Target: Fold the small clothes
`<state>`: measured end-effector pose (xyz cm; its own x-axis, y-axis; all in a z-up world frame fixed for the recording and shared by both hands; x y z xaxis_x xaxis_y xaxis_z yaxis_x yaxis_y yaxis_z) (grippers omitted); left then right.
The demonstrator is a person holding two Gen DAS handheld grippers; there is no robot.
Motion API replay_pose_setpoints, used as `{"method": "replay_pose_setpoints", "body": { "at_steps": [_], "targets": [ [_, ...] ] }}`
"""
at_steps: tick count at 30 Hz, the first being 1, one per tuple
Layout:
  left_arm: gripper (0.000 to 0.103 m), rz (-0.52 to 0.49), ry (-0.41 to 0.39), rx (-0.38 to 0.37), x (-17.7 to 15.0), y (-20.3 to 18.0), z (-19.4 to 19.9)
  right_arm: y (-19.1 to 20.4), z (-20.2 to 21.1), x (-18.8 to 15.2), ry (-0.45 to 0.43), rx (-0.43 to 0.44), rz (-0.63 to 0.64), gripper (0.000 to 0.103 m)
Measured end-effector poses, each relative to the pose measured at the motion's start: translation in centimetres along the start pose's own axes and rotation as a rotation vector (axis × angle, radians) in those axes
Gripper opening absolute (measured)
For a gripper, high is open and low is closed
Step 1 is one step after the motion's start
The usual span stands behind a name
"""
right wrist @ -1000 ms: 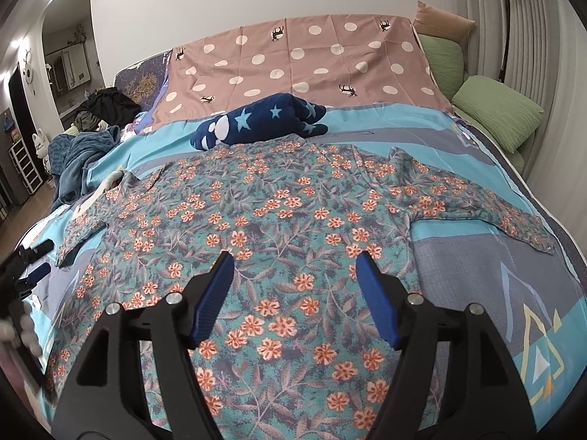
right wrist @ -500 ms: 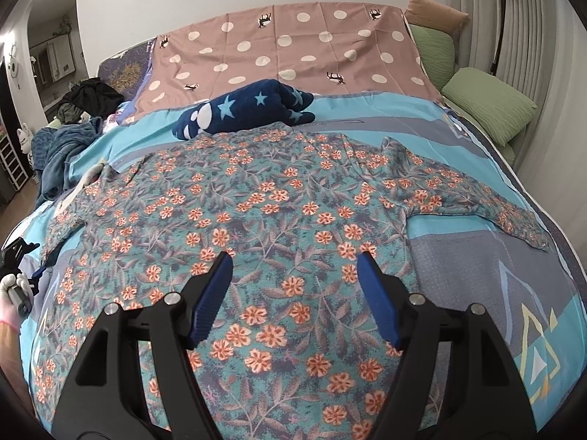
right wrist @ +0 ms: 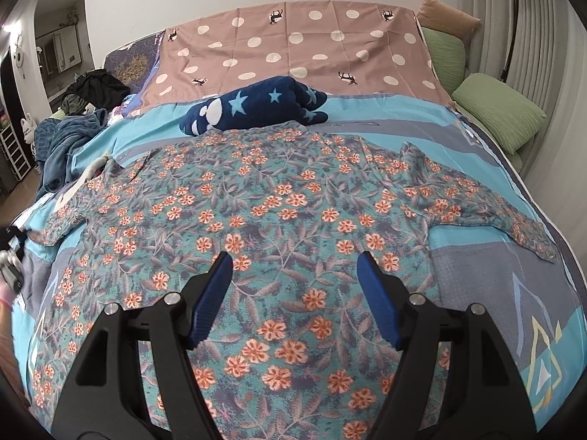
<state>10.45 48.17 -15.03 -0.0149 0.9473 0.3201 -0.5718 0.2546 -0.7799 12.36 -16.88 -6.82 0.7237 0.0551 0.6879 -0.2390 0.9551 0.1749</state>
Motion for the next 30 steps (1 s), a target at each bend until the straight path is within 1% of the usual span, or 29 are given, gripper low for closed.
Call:
{"method": "replay_pose_setpoints", "body": {
  "at_steps": [1,3,4,5,7,8,9,10,11,13,14,15,16,17,18,19,21,22,23,24,25,26,27,28,29,30],
  "targets": [
    [0.002,-0.049,-0.005,-0.031,-0.4,-2.2,0.7,-0.1,0.0,0.0,-0.002,0.001,-0.004,0.072],
    [0.002,-0.167,0.002,-0.116,-2.5,-8.1,2.1,-0.5,0.0,0.1,-0.006,0.002,-0.016,0.072],
    [0.002,-0.221,0.013,-0.152,-3.8,-10.6,2.7,-0.7,0.0,0.1,-0.008,0.004,-0.024,0.072],
    [0.002,-0.29,0.032,-0.193,-5.9,-13.7,3.4,-0.9,0.0,0.1,-0.01,0.005,-0.031,0.072],
    [0.002,-0.442,0.085,-0.273,-11.2,-19.9,4.4,-1.3,0.3,0.2,-0.018,0.008,-0.041,0.072],
    [0.002,-0.496,0.111,-0.3,-13.6,-21.9,4.6,-1.5,0.4,0.2,-0.021,0.008,-0.043,0.072],
    [0.002,-0.561,0.149,-0.339,-16.9,-24.3,4.9,-1.8,0.5,0.2,-0.024,0.005,-0.045,0.072],
    [0.002,-0.601,0.176,-0.362,-19.1,-25.6,5.1,-2.1,0.6,0.2,-0.026,0.002,-0.047,0.072],
    [0.002,-0.672,0.229,-0.395,-23.1,-27.7,5.2,-2.5,0.7,0.2,-0.027,-0.002,-0.051,0.072],
    [0.002,-0.766,0.308,-0.432,-29.2,-29.8,5.3,-3.5,0.8,0.2,-0.03,-0.014,-0.067,0.072],
    [0.002,-0.831,0.363,-0.448,-33.5,-30.6,5.1,-4.0,0.9,0.2,-0.031,-0.022,-0.075,0.072],
    [0.002,-0.889,0.405,-0.455,-37.0,-31.0,5.0,-4.8,1.0,0.1,-0.032,-0.033,-0.089,0.072],
    [0.002,-0.933,0.432,-0.452,-39.3,-31.0,4.9,-5.4,1.1,0.1,-0.033,-0.04,-0.099,0.072],
    [0.003,-1.005,0.479,-0.443,-43.1,-30.6,4.8,-6.0,1.2,0.0,-0.034,-0.047,-0.11,0.072],
    [0.011,-1.067,0.524,-0.427,-46.1,-29.9,4.7,-6.5,1.3,0.0,-0.034,-0.052,-0.116,0.072],
    [0.027,-1.12,0.567,-0.407,-48.5,-29.1,4.7,-6.9,1.4,-0.1,-0.033,-0.058,-0.121,0.072],
    [0.038,-1.173,0.605,-0.39,-50.4,-27.7,4.9,-7.9,1.5,-0.2,-0.028,-0.069,-0.124,0.072],
    [0.04,-1.193,0.61,-0.385,-50.5,-27.3,4.6,-8.3,1.4,-0.3,-0.021,-0.072,-0.124,0.072],
    [0.04,-1.222,0.6,-0.379,-50.5,-26.8,5.3,-8.6,1.1,-0.3,-0.01,-0.067,-0.126,0.072],
    [0.042,-1.242,0.579,-0.375,-49.6,-26.8,5.2,-8.7,0.9,-0.4,0.002,-0.057,-0.132,0.072],
    [0.048,-1.275,0.525,-0.372,-48.6,-26.6,6.0,-8.8,0.4,-0.4,0.021,-0.029,-0.144,0.072],
    [0.053,-1.304,0.468,-0.361,-46.9,-26.5,6.1,-8.7,0.1,-0.3,0.033,-0.01,-0.148,0.072],
    [0.062,-1.341,0.384,-0.333,-45.6,-26.2,6.5,-8.3,-0.5,0.0,0.052,0.034,-0.149,0.072],
    [0.065,-1.367,0.32,-0.305,-44.4,-25.6,7.0,-7.8,-1.0,0.4,0.067,0.079,-0.142,0.072],
    [0.066,-1.396,0.238,-0.255,-42.7,-24.9,7.1,-7.1,-1.8,1.0,0.088,0.138,-0.132,0.072],
    [0.068,-1.408,0.191,-0.21,-41.3,-24.3,6.9,-6.4,-2.3,1.4,0.106,0.178,-0.125,0.072]
  ]
}}
Point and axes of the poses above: each gripper's, at about its wrist camera, not at the fingertips, and z roughly against the way its jaws point, y to its left, x to its top, the point moved 8 cm from there along -z, roughly the way its jaws point, and after that the axes turned 10 degrees about x, right-handed, at the moved point
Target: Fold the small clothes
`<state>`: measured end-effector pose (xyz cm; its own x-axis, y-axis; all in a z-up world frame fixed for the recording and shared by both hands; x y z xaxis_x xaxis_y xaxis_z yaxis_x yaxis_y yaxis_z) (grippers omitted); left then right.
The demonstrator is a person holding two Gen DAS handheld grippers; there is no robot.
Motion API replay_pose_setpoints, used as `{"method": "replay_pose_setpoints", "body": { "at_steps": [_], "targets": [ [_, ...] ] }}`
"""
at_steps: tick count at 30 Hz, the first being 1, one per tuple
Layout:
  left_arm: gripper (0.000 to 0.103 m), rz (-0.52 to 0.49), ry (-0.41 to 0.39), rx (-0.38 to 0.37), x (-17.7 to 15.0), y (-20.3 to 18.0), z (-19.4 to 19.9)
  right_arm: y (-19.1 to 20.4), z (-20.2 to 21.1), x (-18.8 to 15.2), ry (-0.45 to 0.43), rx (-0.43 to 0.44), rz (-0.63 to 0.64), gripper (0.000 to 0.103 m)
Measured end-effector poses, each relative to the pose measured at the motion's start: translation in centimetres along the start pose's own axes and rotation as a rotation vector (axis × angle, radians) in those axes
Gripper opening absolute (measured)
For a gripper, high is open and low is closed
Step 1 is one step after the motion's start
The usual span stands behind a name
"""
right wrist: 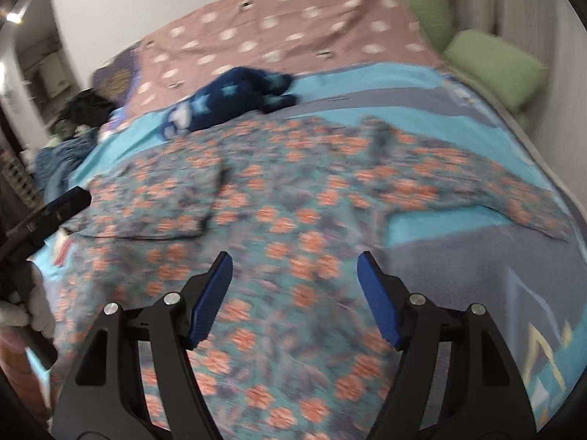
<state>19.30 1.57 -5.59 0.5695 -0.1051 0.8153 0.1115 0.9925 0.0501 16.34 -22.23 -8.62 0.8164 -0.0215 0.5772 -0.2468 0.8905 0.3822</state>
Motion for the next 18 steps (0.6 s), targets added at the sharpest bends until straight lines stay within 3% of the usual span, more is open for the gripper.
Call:
{"method": "replay_pose_setpoints", "body": {
  "at_steps": [4,6,8,11,16,17,18],
  "targets": [
    [0.068,0.047,0.062,0.19,-2.3,6.9,-0.4,3.0,-3.9,2.0,0.087,0.158,0.024,0.072],
    [0.068,0.082,0.106,0.299,-3.9,10.6,-1.0,3.8,-6.0,3.0,0.108,0.157,0.052,0.071],
    [0.068,0.139,0.152,0.34,-5.2,13.5,-2.0,4.5,-8.2,3.7,0.14,0.153,0.075,0.071],
    [0.068,0.213,0.212,0.33,-6.6,16.3,-3.1,4.9,-11.8,4.3,0.201,0.144,0.054,0.071],
    [0.068,0.338,0.264,0.19,-7.3,17.5,-5.3,4.8,-14.6,5.0,0.188,0.135,0.026,0.073],
    [0.068,0.351,0.272,0.182,-7.4,17.6,-5.7,5.5,-14.7,5.1,0.182,0.149,0.052,0.065],
    [0.068,0.36,0.279,0.175,-7.3,17.6,-6.2,5.9,-14.9,5.1,0.186,0.173,0.078,0.041]
  ]
}}
Point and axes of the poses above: each gripper's, at about its wrist camera, not at the fingertips, and z roughly against the way its jaws point, y to its left, x to its top, the point moved 8 cm from there along -z, roughly the way its jaws point, and after that the axes turned 10 degrees about x, right-handed, at the moved point
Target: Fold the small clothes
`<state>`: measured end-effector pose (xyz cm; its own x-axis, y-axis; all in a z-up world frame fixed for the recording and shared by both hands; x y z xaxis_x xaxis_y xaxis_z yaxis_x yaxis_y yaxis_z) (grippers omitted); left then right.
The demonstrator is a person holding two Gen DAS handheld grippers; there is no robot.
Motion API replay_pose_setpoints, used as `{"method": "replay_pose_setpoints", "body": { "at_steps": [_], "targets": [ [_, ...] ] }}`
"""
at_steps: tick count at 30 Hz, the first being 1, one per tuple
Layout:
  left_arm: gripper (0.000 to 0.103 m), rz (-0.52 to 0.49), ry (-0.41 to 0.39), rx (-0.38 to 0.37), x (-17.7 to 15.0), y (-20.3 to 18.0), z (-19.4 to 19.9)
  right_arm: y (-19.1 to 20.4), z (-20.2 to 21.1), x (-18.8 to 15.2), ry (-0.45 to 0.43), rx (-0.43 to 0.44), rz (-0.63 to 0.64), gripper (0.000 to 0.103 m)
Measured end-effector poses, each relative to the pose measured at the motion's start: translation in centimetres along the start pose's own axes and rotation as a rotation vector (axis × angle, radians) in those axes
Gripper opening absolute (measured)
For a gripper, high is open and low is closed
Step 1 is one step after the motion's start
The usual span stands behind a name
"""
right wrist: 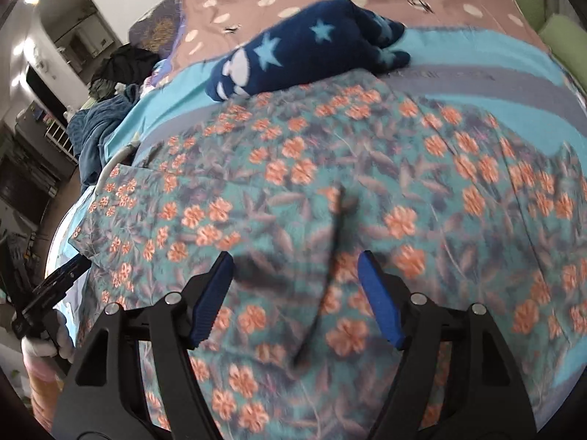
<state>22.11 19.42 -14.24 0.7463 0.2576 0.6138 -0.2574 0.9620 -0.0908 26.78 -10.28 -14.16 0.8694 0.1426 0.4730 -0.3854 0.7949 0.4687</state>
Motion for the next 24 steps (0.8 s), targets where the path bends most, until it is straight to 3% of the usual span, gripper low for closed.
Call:
{"method": "replay_pose_setpoints", "body": {
  "at_steps": [2,8,11,14,19,21,24],
  "targets": [
    [0.068,-0.006,0.003,-0.004,-0.1,-0.3,-0.5,1.4,-0.2,0.2,0.026,0.077,0.03,0.007],
    [0.068,-0.069,-0.01,0.087,-0.5,-1.3,-0.7,1.8,8.3,4.2,-0.227,0.047,0.041,0.006],
    [0.068,-0.1,-0.029,0.133,-0.6,-1.6,-0.3,-1.0,11.6,4.6,-0.283,-0.057,0.026,0.006],
    [0.068,-0.119,-0.038,0.148,-0.7,-1.8,-0.1,-5.3,12.0,3.6,-0.252,-0.135,-0.044,0.007],
    [0.068,-0.124,-0.043,0.157,-0.7,-1.7,0.0,-9.9,9.7,0.9,-0.163,-0.128,-0.18,0.017],
    [0.068,-0.13,-0.05,0.166,-0.7,-1.8,0.2,-10.7,10.1,0.3,-0.163,-0.09,-0.222,0.032],
    [0.068,-0.133,-0.05,0.167,-0.7,-1.9,0.2,-10.6,10.6,-1.1,-0.148,-0.043,-0.239,0.041]
  ]
}}
Point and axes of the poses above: each gripper's, at about its wrist camera, not at the fingertips, and z roughly against the way its jaws point, y to its left, x to its top, the point moved 8 cm from there along -z, roughly the way its jaws point, and after that the axes turned 10 degrees about x, right-handed, at the moved point
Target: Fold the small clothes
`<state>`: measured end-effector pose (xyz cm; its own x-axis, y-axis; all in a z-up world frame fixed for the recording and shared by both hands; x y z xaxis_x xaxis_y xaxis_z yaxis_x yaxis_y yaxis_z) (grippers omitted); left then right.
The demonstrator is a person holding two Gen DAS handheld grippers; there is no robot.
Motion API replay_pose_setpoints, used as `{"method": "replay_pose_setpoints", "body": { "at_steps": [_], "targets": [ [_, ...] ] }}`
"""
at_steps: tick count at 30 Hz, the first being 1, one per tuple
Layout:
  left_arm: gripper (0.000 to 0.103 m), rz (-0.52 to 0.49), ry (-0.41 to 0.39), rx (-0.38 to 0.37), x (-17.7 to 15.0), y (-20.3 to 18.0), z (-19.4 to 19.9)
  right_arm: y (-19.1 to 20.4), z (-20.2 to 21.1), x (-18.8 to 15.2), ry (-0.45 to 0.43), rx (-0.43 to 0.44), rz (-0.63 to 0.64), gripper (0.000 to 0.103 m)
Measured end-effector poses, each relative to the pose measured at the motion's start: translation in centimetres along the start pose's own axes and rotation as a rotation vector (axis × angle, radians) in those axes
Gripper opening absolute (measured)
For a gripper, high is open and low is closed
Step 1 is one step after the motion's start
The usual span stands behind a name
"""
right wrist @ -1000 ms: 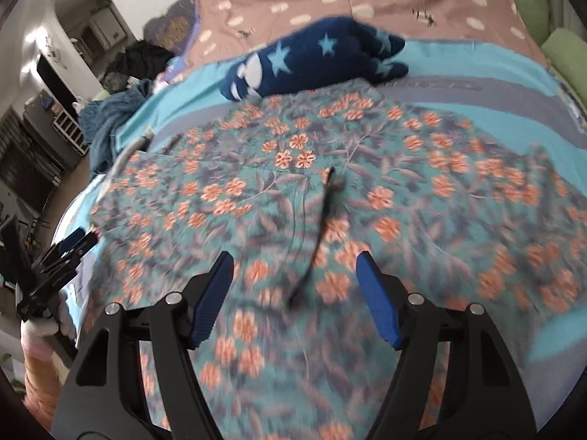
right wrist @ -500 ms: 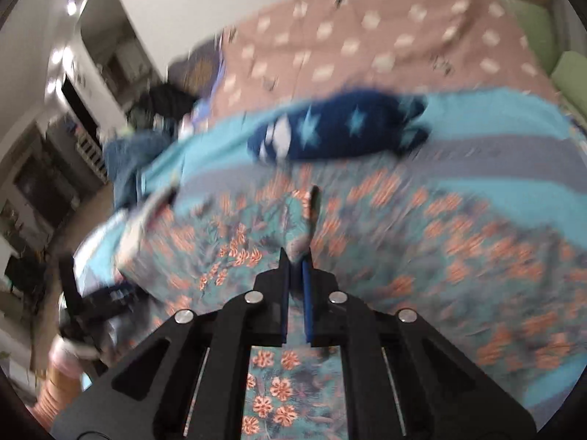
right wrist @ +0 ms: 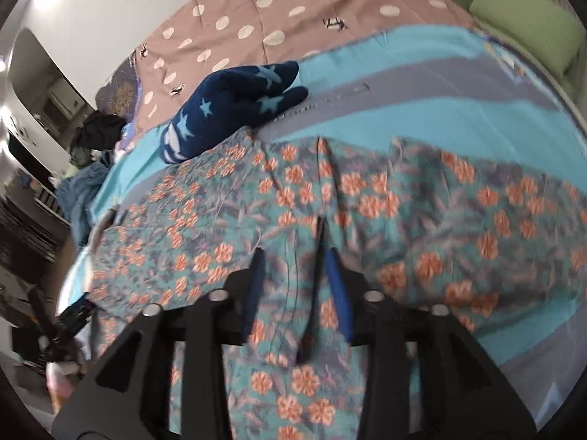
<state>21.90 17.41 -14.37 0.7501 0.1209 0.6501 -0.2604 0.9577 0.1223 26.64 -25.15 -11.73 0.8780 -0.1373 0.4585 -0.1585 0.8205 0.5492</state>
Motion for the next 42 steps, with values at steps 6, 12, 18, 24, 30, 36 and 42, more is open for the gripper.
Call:
{"method": "replay_pose_setpoints", "body": {
  "at_steps": [6,12,18,24,30,36,42],
  "targets": [
    [0.069,0.005,0.005,-0.005,-0.1,0.1,-0.1,1.2,-1.1,-4.0,0.117,0.056,0.044,0.052],
    [0.069,-0.001,-0.004,0.004,-0.1,0.1,0.0,1.8,0.5,-3.8,0.067,-0.113,0.116,0.006],
    [0.057,-0.012,-0.022,-0.022,-0.2,-0.5,0.6,-0.8,1.7,-4.5,0.106,-0.279,0.094,0.006],
    [0.054,0.044,-0.009,-0.142,-0.7,-0.4,0.9,12.3,0.0,0.8,0.045,-0.123,0.374,0.031],
    [0.054,0.089,0.007,-0.189,-0.8,-0.1,0.4,28.0,-11.8,0.0,0.238,0.095,0.623,0.035],
    [0.054,0.081,0.005,-0.183,-0.9,-0.3,0.4,36.2,-22.5,-2.3,0.401,0.098,0.74,0.047],
    [0.047,0.098,0.005,-0.2,-0.9,0.1,0.3,35.6,-29.1,-4.3,0.524,-0.056,0.811,0.028]
  ]
}}
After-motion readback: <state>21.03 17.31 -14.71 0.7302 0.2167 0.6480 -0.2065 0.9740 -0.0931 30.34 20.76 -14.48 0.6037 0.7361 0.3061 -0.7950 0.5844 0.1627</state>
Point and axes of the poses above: each gripper's, at about its wrist camera, not at the fingertips, and z roughly against the way its jaws point, y to its left, x to its top, the point moved 8 cm from there along -z, roughly the way its jaws point, and after that the axes turned 10 degrees about x, right-handed, at the moved point
